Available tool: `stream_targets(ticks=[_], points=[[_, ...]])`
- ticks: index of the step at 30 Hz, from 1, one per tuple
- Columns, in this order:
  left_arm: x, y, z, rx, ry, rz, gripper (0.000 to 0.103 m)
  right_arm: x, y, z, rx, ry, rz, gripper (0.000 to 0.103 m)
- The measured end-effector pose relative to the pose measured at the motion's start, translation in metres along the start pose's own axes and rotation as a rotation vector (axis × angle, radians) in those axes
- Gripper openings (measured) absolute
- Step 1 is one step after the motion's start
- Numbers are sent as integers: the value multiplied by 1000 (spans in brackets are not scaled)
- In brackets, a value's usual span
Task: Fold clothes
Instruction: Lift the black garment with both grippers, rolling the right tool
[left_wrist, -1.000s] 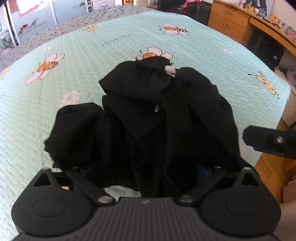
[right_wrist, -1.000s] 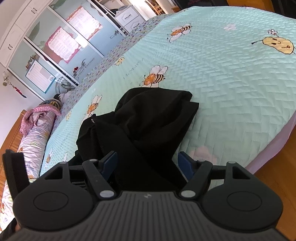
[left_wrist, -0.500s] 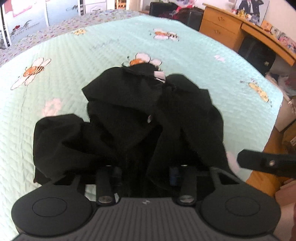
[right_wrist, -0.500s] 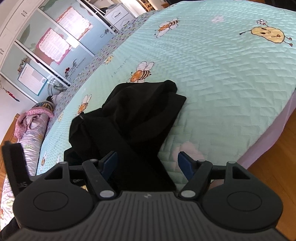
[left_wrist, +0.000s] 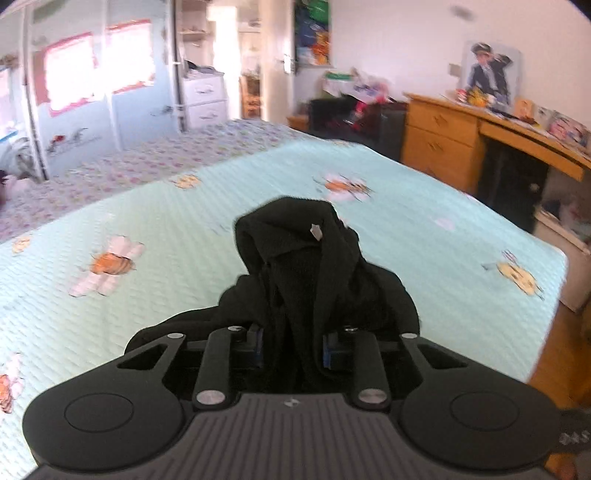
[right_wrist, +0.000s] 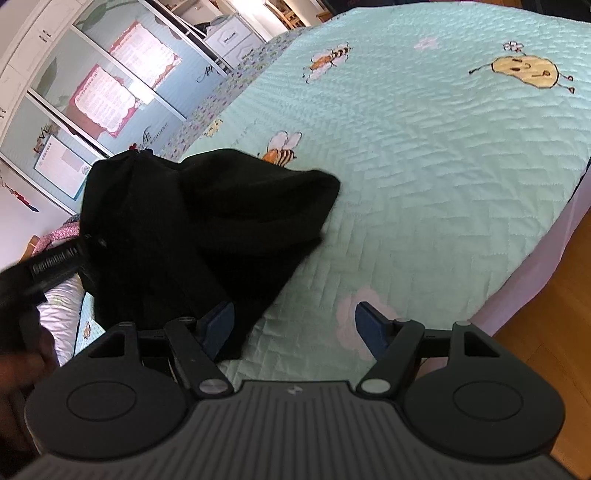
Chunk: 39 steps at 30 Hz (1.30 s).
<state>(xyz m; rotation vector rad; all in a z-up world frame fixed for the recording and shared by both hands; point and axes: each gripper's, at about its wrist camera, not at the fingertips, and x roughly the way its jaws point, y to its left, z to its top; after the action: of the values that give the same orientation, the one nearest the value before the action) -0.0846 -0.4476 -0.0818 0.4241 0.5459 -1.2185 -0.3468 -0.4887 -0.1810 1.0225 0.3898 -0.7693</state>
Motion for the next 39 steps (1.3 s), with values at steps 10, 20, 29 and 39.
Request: stream_targets(ticks=[10, 20, 29, 39], points=[[23, 59, -46, -143, 220, 95, 61, 5, 12, 2, -31, 3, 29, 74], [52, 58, -51, -185, 279, 44, 71, 63, 38, 45, 32, 7, 77, 83], [70, 58, -59, -209, 264, 33, 80, 154, 50, 61, 112, 114, -25, 83], [17, 61, -50, -229, 60, -8, 17, 124, 90, 51, -3, 67, 114, 10]])
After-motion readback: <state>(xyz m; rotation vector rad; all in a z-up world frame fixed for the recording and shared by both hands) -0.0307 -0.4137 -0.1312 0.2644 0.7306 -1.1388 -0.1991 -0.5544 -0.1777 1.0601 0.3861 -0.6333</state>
